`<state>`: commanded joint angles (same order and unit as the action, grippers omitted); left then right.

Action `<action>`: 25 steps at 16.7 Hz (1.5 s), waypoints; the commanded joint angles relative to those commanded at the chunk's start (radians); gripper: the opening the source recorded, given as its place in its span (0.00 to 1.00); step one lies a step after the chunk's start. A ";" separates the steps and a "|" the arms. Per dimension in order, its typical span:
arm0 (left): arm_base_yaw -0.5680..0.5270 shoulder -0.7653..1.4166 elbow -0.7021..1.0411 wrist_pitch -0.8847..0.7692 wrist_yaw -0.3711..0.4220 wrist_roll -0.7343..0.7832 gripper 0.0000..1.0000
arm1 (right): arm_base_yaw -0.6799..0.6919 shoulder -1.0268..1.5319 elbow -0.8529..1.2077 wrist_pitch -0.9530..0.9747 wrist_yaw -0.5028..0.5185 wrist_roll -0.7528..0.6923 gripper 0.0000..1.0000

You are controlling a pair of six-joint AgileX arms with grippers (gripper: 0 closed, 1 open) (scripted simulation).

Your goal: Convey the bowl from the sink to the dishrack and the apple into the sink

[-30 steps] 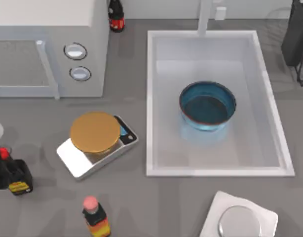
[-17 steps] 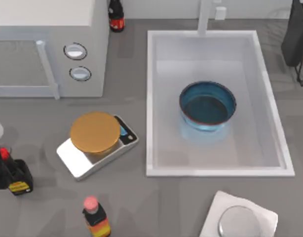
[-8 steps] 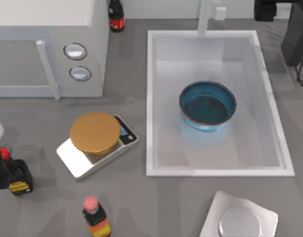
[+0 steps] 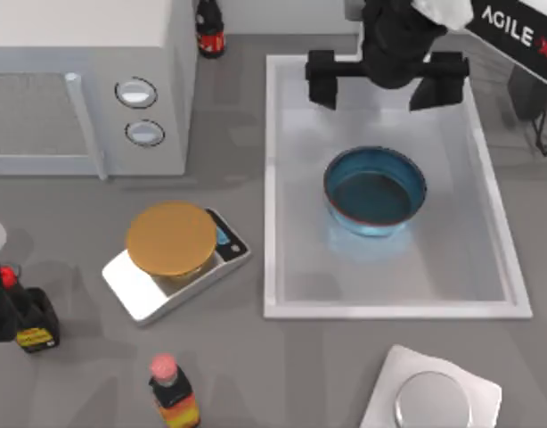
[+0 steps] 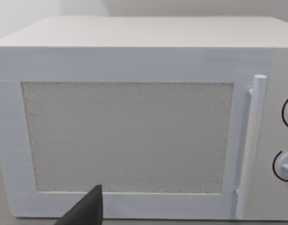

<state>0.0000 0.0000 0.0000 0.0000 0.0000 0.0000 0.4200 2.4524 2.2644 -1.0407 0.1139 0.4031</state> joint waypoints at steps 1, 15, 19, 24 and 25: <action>0.000 0.000 0.000 0.000 0.000 0.000 1.00 | 0.019 0.054 0.058 -0.039 0.000 0.025 1.00; 0.000 0.000 0.000 0.000 0.000 0.000 1.00 | 0.097 0.243 0.265 -0.195 -0.002 0.131 1.00; 0.000 0.000 0.000 0.000 0.000 0.000 1.00 | 0.089 0.348 0.253 -0.069 -0.002 0.123 1.00; 0.000 0.000 0.000 0.000 0.000 0.000 1.00 | 0.083 0.409 0.242 -0.002 -0.002 0.117 1.00; 0.000 0.000 0.000 0.000 0.000 0.000 1.00 | 0.083 0.409 0.242 -0.002 -0.002 0.117 1.00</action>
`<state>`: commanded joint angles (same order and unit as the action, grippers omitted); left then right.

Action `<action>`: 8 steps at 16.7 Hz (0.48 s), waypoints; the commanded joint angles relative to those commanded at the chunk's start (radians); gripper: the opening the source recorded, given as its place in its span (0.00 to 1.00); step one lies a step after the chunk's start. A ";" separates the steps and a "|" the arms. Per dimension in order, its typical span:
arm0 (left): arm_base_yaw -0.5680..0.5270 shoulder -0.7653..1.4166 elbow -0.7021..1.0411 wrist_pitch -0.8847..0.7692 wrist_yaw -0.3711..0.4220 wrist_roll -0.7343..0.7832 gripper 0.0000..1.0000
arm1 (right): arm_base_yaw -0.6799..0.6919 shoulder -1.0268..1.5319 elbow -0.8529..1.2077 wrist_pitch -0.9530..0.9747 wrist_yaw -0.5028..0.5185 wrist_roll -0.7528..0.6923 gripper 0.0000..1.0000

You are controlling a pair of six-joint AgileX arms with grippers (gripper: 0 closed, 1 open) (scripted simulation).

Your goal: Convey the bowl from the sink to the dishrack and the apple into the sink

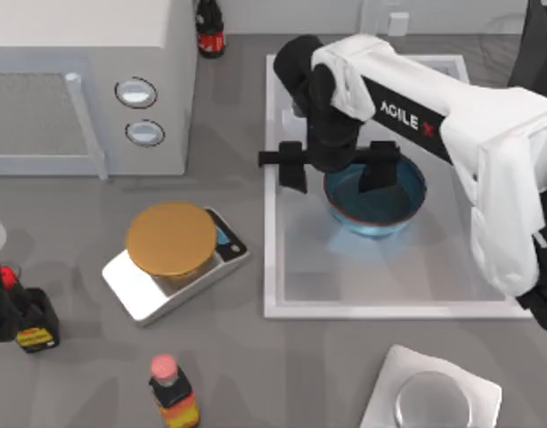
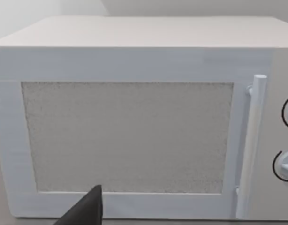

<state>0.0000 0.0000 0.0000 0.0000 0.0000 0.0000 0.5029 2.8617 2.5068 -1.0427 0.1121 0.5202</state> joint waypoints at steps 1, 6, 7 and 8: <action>0.000 0.000 0.000 0.000 0.000 0.000 1.00 | 0.000 0.000 0.000 0.000 0.000 0.000 1.00; 0.000 0.000 0.000 0.000 0.000 0.000 1.00 | 0.000 0.000 0.000 0.000 0.000 0.000 0.62; 0.000 0.000 0.000 0.000 0.000 0.000 1.00 | 0.000 0.000 0.000 0.000 0.000 0.000 0.55; 0.000 0.000 0.000 0.000 0.000 0.000 1.00 | 0.000 0.000 0.000 0.000 0.000 0.000 0.47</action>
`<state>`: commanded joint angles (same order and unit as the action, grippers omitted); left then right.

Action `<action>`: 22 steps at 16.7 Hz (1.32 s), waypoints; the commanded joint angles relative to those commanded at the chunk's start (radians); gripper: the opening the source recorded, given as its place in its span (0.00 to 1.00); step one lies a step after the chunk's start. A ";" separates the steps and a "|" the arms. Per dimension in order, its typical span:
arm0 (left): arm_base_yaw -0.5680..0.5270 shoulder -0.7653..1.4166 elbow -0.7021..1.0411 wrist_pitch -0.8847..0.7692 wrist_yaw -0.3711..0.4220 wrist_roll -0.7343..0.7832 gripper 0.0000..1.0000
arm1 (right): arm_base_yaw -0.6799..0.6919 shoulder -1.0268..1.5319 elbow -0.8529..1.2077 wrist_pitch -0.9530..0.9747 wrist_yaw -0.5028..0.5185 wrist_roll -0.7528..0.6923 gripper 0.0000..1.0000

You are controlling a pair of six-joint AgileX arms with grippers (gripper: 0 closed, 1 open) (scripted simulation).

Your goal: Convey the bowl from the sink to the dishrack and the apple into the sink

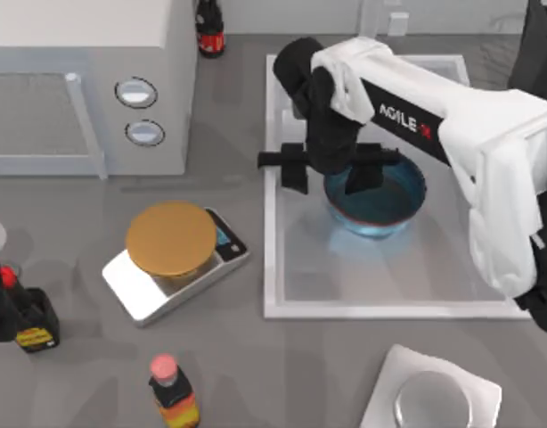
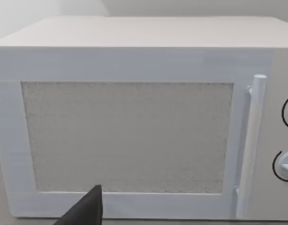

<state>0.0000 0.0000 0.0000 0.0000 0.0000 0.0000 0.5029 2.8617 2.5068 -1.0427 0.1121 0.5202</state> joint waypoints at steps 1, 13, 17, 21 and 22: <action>0.000 0.000 0.000 0.000 0.000 0.000 1.00 | 0.000 0.000 0.000 0.000 0.000 0.000 0.40; 0.000 0.000 0.000 0.000 0.000 0.000 1.00 | 0.000 0.000 0.000 0.000 0.000 0.000 0.00; 0.000 0.000 0.000 0.000 0.000 0.000 1.00 | 0.004 -0.021 -0.012 -0.007 0.002 0.007 0.00; 0.000 0.000 0.000 0.000 0.000 0.000 1.00 | 0.075 -0.171 -0.098 -0.081 0.010 0.074 0.00; 0.000 0.000 0.000 0.000 0.000 0.000 1.00 | 0.101 -0.233 -0.133 -0.109 0.014 0.099 0.00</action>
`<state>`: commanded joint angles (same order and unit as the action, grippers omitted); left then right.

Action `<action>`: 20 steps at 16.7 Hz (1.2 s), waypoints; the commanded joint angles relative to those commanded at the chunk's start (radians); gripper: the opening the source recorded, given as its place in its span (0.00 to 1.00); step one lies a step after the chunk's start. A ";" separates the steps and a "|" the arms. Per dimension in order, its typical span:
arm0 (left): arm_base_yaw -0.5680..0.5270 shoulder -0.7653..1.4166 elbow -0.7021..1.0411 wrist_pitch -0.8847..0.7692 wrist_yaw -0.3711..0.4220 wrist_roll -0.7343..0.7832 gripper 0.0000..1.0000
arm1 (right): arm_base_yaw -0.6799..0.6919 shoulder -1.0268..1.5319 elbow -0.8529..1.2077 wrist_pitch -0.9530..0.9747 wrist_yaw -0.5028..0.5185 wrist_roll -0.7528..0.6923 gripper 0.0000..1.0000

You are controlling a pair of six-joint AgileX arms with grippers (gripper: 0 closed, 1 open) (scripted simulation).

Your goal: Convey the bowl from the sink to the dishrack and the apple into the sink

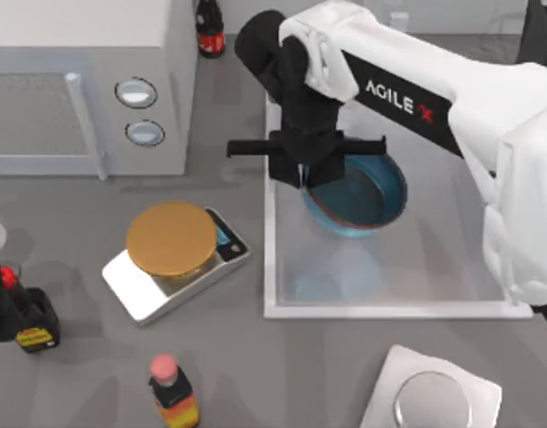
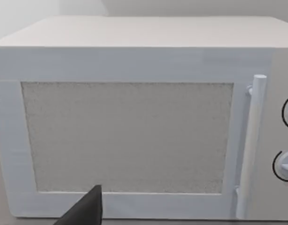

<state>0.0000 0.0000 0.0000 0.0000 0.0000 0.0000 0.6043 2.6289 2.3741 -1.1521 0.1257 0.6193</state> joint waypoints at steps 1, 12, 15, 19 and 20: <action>0.000 0.000 0.000 0.000 0.000 0.000 1.00 | 0.029 -0.068 -0.038 -0.031 0.004 0.028 0.00; 0.000 0.000 0.000 0.000 0.000 0.000 1.00 | 0.356 -0.823 -0.465 -0.393 0.043 0.351 0.00; 0.000 0.000 0.000 0.000 0.000 0.000 1.00 | 0.383 -0.870 -0.500 -0.422 0.046 0.377 0.00; 0.000 0.000 0.000 0.000 0.000 0.000 1.00 | 0.378 -0.868 -0.497 -0.421 0.045 0.376 0.00; 0.000 0.000 0.000 0.000 0.000 0.000 1.00 | 0.378 -0.869 -0.498 -0.420 0.044 0.375 0.00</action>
<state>0.0000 0.0000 0.0000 0.0000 0.0000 0.0000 0.9818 1.7602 1.8763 -1.5718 0.1700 0.9946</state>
